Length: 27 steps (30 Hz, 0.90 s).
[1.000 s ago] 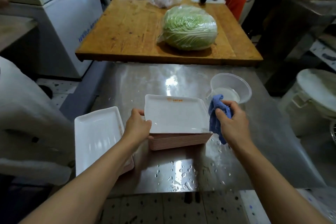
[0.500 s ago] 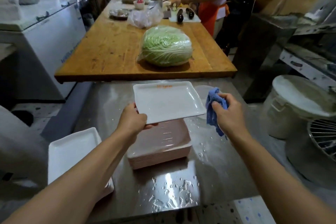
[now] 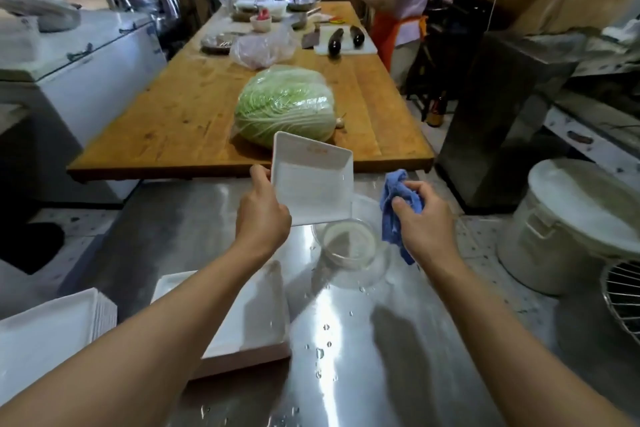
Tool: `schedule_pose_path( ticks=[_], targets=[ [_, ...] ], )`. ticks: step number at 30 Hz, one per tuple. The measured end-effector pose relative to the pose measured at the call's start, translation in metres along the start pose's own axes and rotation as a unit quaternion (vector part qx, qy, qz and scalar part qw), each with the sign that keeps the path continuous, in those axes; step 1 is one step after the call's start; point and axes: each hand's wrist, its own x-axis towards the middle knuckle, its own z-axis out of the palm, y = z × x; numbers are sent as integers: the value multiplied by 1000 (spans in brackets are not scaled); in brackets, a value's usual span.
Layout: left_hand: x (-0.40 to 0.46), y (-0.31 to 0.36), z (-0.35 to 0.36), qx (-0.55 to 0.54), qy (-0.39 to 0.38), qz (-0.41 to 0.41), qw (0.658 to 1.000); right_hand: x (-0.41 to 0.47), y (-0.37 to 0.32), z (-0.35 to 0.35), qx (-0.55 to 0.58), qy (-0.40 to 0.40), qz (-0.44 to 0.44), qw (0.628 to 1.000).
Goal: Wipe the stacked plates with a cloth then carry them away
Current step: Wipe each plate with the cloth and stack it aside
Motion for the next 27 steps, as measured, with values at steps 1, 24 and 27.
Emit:
schedule_pose_path(
  ticks=[1,24,27],
  targets=[
    [0,4,2,16,9,8,1000,4,2,-2,1,-4,3,1000],
    [-4,41,21,89,38,25,995,27,11,-16,41,-53,17,998],
    [-5,42,18,73,23,11,997,26,13,-15,31,-55,18,998]
  ],
)
